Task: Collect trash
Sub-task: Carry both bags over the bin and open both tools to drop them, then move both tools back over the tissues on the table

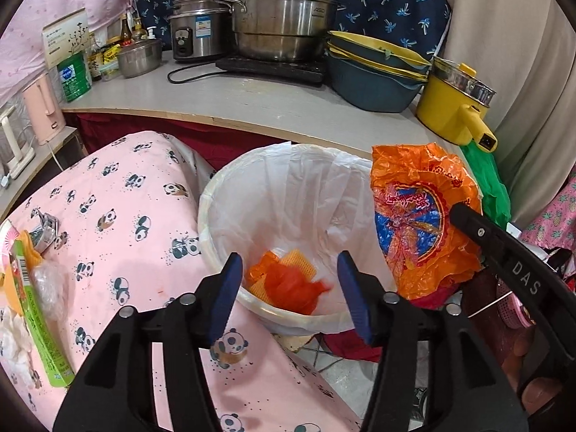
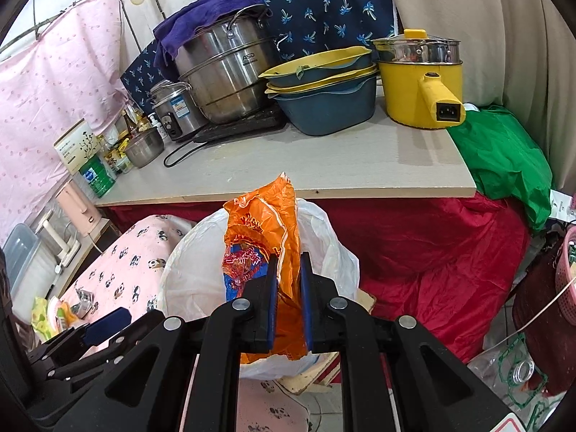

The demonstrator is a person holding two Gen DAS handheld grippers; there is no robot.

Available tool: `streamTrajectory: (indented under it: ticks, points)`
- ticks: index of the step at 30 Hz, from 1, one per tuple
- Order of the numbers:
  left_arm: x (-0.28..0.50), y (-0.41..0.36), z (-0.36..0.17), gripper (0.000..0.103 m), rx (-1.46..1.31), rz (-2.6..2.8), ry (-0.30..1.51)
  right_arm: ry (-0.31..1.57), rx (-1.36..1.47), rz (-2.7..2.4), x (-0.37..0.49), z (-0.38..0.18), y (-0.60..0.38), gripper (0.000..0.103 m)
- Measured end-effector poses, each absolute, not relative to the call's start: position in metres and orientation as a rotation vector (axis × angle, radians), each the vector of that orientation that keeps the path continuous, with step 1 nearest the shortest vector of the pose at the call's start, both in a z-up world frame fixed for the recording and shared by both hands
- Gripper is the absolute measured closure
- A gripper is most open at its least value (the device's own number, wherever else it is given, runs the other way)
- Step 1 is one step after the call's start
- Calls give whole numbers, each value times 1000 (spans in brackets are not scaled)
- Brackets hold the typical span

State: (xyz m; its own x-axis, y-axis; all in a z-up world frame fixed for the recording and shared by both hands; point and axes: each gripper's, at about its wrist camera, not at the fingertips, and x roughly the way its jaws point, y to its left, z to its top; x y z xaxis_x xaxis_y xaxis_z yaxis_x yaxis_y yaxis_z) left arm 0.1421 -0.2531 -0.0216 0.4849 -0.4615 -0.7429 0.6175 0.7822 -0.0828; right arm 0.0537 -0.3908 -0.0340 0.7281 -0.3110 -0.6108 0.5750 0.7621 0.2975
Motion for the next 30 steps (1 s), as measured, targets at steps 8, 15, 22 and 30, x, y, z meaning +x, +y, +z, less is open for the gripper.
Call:
streamTrajectory:
  ticks: [8, 15, 22, 30]
  points:
    - [147, -243, -19, 40, 205, -612, 816, 572, 498, -494, 72, -37, -390, 84]
    - [148, -234, -15, 36, 199, -584, 800, 563, 489, -482, 83, -33, -388, 71]
    - [147, -218, -13, 36, 170, -558, 805, 547, 469, -465, 80, -21, -376, 71]
    - [143, -189, -8, 36, 130, -517, 804, 551, 447, -433, 72, -13, -352, 71]
